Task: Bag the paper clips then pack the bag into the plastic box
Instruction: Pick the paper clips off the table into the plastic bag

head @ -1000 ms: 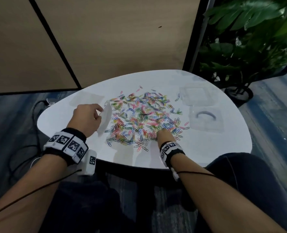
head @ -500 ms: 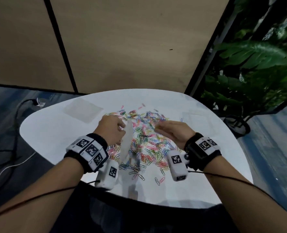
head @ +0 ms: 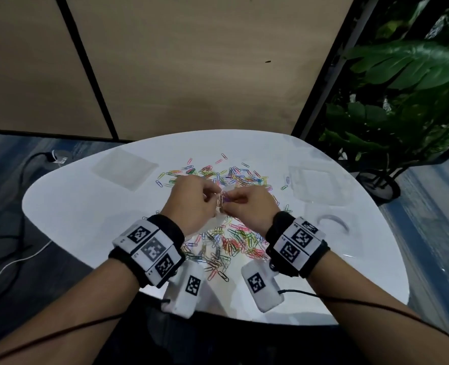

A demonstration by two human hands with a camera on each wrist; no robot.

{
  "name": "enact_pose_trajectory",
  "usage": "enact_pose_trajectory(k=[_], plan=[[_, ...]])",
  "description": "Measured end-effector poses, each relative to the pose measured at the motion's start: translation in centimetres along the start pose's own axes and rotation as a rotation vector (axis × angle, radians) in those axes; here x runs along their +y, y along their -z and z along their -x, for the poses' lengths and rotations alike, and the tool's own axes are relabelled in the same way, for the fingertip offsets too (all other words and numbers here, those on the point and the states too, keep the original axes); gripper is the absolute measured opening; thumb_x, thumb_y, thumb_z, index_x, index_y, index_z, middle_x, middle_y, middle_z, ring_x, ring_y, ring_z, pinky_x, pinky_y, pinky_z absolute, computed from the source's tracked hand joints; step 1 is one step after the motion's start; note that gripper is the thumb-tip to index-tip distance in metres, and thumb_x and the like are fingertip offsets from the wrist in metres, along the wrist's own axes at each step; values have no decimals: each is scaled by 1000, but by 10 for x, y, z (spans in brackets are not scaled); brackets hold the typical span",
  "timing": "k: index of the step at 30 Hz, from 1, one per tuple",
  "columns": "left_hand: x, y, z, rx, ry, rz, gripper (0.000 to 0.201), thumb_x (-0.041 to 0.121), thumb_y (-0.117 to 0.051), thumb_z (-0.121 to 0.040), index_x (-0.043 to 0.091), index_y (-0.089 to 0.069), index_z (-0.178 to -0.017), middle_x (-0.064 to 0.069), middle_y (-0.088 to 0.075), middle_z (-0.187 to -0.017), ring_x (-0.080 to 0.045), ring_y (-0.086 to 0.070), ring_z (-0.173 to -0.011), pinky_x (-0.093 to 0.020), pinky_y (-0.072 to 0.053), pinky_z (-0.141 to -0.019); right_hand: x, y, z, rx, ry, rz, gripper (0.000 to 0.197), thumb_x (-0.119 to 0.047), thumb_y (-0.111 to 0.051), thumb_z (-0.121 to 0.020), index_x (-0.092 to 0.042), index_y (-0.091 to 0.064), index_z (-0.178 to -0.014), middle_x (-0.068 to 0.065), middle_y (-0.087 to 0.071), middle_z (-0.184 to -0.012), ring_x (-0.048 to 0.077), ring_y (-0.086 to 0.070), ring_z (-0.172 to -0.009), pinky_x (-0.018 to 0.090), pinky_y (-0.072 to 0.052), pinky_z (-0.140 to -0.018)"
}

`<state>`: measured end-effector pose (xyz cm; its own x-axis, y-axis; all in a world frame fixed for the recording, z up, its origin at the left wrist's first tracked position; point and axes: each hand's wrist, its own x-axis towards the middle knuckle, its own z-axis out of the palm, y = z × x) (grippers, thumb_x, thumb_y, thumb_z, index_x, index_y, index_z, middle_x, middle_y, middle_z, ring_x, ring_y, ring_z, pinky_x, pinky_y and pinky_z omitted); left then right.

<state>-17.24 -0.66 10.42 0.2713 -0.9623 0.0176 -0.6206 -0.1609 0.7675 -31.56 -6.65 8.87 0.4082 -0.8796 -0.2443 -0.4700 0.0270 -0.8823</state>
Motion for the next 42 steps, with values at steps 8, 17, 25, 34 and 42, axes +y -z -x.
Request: enact_pose_trajectory(k=[8,17,25,34,42], plan=[[4,-5,-2,26,-60,-91,27,4,-60,-89,11,-80,-107,-7,-79,-98,-16,-69,-79,-20,-52,-81,-11,19,6,-129,191,241,28,-9,-63,-89,-12,-70,-115,4,-71,-114,16,-73,-89,25,-56,-82],[-5,7,-11,97,-32,-87,27,6,-63,-91,10,-78,-113,-10,-78,-106,-20,-73,-80,-25,-57,-86,102,77,-8,-155,-232,894,70,-37,-74,-82,-19,-44,-142,9,-48,-143,25,-52,-126,35,-43,-104],[-13,27,-7,124,-83,-135,28,6,-61,-92,11,-77,-114,-8,-78,-101,-22,-74,-80,-23,-55,-84,169,37,15,-189,-276,881,102,-49,-67,-83,-22,1,-155,12,-2,-163,32,-17,-148,49,-29,-117],[-26,55,-3,178,-71,-218,27,8,-61,-91,13,-77,-112,-7,-78,-88,-22,-75,-79,-28,-54,-95,152,-11,0,-92,111,1140,20,2,-56,-88,-6,-63,-105,12,-57,-112,27,-60,-96,32,-51,-80],[-25,40,-4,61,43,-321,28,11,-62,-90,12,-78,-113,-9,-78,-101,-26,-71,-94,-33,-54,-95,127,33,-16,177,-194,515,10,-18,-76,-82,-15,-79,-91,1,-75,-85,13,-70,-76,20,-56,-76]])
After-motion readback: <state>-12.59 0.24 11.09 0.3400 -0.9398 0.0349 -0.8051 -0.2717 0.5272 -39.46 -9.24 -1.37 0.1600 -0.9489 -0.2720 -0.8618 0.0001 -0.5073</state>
